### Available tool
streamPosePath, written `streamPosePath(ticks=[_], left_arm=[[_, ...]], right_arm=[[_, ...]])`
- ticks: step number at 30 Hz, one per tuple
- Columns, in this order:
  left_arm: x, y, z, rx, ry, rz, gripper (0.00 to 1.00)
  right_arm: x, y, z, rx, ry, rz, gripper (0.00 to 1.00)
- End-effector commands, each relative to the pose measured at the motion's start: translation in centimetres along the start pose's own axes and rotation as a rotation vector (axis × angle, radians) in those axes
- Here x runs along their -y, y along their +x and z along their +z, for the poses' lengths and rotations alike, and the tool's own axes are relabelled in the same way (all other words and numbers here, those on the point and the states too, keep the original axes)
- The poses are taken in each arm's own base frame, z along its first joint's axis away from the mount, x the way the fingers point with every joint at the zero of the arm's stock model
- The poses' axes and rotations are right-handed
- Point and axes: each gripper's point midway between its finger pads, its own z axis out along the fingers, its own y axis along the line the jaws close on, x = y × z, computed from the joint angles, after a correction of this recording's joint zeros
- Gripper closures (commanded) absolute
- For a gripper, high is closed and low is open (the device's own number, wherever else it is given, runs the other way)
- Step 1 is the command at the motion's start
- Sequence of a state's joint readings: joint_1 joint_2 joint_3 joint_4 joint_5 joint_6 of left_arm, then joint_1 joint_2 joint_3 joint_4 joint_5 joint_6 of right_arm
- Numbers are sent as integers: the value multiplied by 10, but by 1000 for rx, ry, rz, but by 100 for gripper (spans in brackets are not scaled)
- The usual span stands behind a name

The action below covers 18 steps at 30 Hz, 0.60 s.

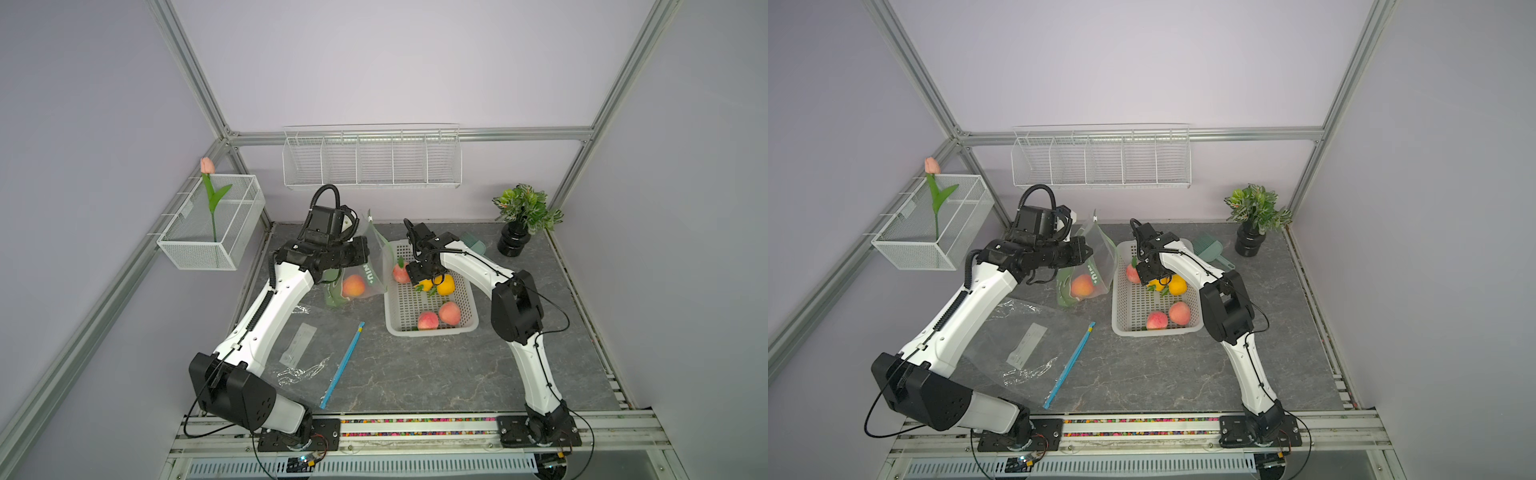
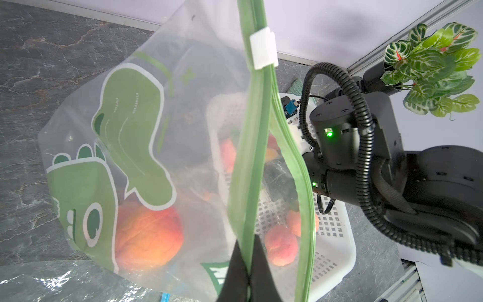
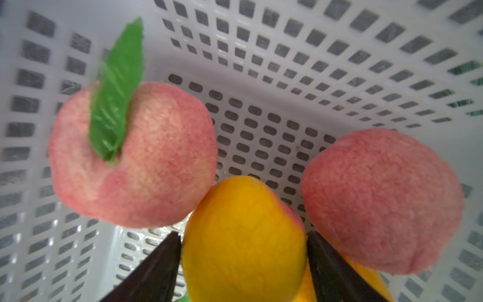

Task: Place the peach in a zip-top bag and seal the zipper
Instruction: Pick up the peach from the basket.

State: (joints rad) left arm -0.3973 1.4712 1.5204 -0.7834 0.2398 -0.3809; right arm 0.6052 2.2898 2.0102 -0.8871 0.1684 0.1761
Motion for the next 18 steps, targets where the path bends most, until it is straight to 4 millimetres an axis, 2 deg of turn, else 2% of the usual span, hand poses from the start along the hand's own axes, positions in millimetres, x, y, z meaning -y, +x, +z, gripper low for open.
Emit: streamPosePath(ticks=[1,5,9,14,18], left_arm=[[3,-4,-5,20,12,16,100],[3,-4,-5,19,12,17,100],[3,-5,-6,21,12,16,100],[3,-5,-6,23,9,11,100],[1,-4,-4,23,6,4,100]], right_arm=[[5,13,8,-60,30,-7,24],[3,11,4,-51,20,-1,29],[0,0,-15,10,-13,22,31],[-6,-20,-61,149,-100,80,31],[-13,-36,-110,295,-202,123,32]])
